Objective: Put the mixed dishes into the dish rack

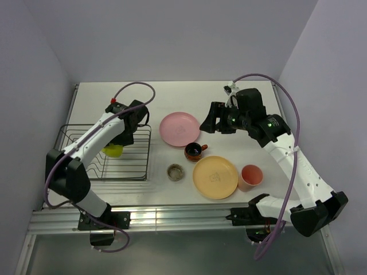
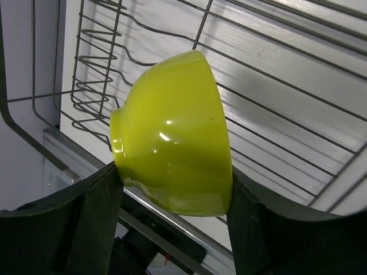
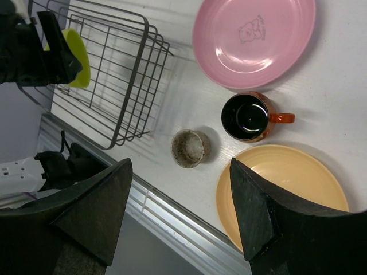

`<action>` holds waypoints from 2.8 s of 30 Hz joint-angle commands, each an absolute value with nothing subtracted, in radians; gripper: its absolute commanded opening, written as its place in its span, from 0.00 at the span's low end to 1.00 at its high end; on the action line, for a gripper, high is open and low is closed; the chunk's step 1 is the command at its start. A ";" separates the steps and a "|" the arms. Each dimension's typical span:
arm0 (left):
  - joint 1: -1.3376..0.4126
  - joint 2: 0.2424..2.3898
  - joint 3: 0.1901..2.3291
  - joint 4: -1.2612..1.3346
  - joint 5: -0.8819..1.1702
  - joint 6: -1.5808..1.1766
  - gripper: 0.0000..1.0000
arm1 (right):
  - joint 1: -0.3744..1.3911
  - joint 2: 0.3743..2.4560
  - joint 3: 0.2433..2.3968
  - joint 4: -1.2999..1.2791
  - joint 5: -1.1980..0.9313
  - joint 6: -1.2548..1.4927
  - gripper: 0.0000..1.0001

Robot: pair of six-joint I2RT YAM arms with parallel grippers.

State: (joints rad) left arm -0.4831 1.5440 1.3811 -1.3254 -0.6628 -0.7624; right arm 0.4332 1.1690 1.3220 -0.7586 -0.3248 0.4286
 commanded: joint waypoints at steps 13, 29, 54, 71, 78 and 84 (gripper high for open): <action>-0.482 1.787 1.379 -1.239 -0.755 -0.678 0.01 | 0.416 1.124 1.263 -0.750 -0.285 0.384 0.76; -0.466 1.795 1.382 -1.169 -0.684 -0.655 0.99 | 0.393 1.108 1.218 -0.755 -0.295 0.377 0.76; -0.468 1.507 1.405 -1.140 -0.483 -0.745 0.99 | 0.445 1.558 1.333 -0.855 -0.117 0.357 0.66; -0.479 1.189 1.384 -0.876 0.074 -0.899 0.99 | 0.554 1.759 1.298 -0.749 -0.058 0.436 0.52; -0.479 1.151 1.367 -0.903 0.075 -0.896 0.99 | 0.598 1.807 1.272 -0.723 -0.011 0.453 0.35; -0.477 1.163 1.388 -0.907 0.153 -0.884 0.99 | 0.604 1.806 1.262 -0.712 -0.002 0.454 0.00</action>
State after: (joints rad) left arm -0.4755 1.1702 1.3632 -0.9195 0.0792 -0.8856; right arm 0.5934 1.8057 1.2732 -0.7433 -0.0284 0.4480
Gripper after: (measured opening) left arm 0.992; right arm 0.022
